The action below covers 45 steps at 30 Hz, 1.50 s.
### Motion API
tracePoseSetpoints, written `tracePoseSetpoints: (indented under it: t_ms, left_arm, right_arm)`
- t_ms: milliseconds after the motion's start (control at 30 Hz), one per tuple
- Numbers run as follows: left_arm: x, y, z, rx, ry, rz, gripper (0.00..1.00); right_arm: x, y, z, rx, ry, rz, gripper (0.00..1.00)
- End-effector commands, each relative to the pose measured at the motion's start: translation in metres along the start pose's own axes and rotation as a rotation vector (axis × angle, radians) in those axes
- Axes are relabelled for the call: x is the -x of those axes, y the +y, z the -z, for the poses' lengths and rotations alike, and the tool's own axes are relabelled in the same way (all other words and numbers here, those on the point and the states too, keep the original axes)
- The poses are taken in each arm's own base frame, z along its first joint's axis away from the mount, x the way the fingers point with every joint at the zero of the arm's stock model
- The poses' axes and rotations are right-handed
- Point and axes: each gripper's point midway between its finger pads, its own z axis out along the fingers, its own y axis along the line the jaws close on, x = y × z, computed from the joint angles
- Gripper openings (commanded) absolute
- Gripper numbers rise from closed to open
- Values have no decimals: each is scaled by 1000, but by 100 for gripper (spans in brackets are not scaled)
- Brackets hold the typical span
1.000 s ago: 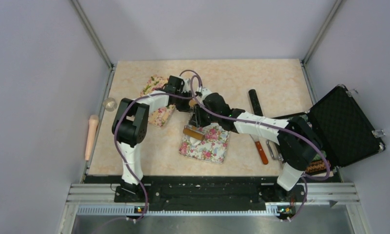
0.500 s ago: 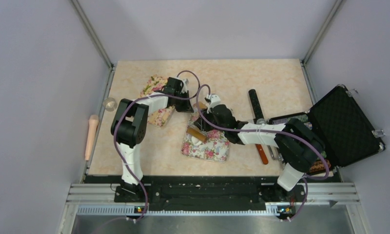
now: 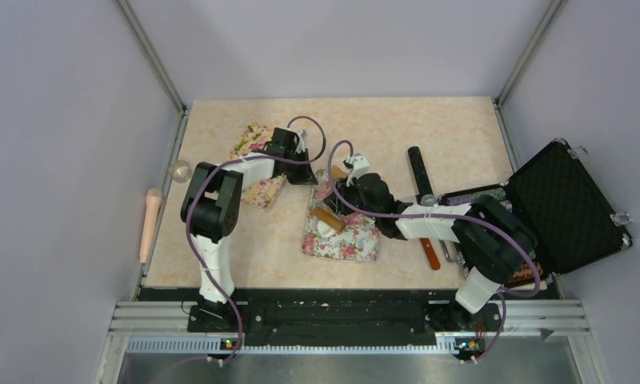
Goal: Roll out the dumpling wrappers from the dough
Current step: Flatten out the dough on the work surface.
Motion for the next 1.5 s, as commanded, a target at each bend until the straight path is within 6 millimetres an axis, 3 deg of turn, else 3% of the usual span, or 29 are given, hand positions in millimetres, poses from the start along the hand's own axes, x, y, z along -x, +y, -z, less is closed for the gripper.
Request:
tracePoseSetpoints:
  t_ms: [0,267,633,700,800,933,1033,1200,1300,1467]
  left_arm:
    - [-14,28,4,88,30,21,0]
    - [-12,25,8,79,22,20,0]
    - [-9,22,12,72,9,17,0]
    - [-9,22,12,68,11,15,0]
    - [-8,20,12,61,10,16,0]
    - [-9,20,10,55,10,19,0]
    - [-10,19,8,46,16,27,0]
    - [-13,17,6,28,26,29,0]
    - [-14,17,4,25,31,31,0]
    - [-14,17,3,26,28,33,0]
  right_arm:
    - [-89,-97,29,-309,295,180,0]
    - [-90,-116,38,-390,302,261,0]
    - [-82,-120,39,-416,280,282,0]
    - [-66,-121,38,-441,240,288,0]
    - [-20,-121,38,-492,131,316,0]
    - [55,-89,42,-413,-28,371,0]
    - [83,-54,41,-283,-28,391,0]
    - [102,12,42,-2,-28,400,0]
    - [105,41,37,60,-23,390,0]
    - [96,51,16,-31,-5,180,0]
